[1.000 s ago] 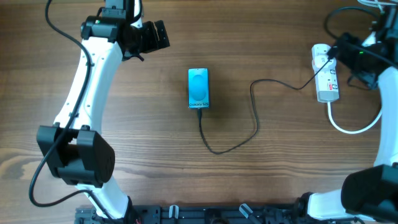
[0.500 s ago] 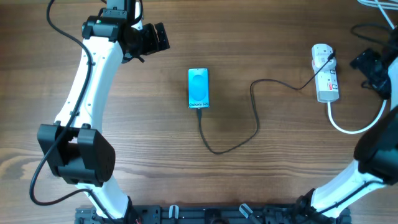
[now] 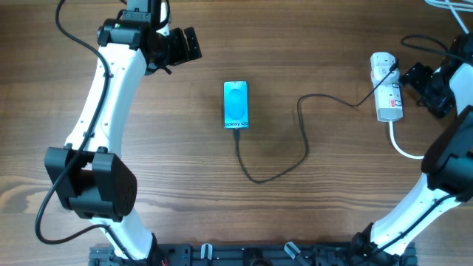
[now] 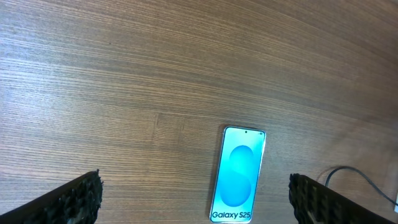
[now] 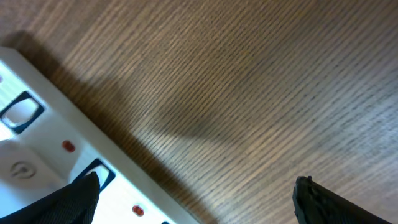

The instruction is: Plug charger to phone and switch on socket

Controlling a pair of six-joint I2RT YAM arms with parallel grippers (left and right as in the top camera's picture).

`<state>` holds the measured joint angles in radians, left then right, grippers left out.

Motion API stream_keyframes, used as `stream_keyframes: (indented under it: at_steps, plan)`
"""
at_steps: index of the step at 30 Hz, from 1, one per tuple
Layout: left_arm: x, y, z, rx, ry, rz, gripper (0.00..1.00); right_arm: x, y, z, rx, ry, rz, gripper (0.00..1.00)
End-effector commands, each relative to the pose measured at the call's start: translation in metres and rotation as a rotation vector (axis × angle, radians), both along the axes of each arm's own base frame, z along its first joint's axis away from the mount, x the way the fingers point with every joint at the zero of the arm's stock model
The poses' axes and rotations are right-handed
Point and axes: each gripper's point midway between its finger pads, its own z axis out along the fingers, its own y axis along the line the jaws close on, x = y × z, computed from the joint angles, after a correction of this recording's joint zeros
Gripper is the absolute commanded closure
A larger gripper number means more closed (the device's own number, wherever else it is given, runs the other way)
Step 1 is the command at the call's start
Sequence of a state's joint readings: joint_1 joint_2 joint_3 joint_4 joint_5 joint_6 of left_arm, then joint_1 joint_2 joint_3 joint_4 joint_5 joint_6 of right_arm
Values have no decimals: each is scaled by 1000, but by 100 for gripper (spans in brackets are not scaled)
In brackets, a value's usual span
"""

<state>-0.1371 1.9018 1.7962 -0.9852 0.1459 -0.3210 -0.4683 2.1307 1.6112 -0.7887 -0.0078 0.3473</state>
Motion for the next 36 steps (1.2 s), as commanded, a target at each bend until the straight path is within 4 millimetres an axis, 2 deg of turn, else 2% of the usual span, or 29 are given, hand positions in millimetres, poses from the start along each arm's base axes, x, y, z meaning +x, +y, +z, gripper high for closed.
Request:
stream_keyframes:
  at_steps: [1, 18, 26, 33, 36]
  plan:
    - [0, 1, -6, 10, 13, 11, 0, 6, 0, -11, 28, -5, -26, 0]
    - [0, 1, -6, 10, 13, 11, 0, 12, 6, -11, 55, -33, -2, 0]
    - [0, 1, -6, 10, 13, 11, 0, 4, 11, -30, 68, -24, -1, 0]
    - [0, 1, -6, 10, 13, 11, 0, 2, 13, -31, 77, -20, 1, 0]
    - [0, 1, -6, 10, 13, 11, 0, 6, 21, -30, 115, -40, 39, 1]
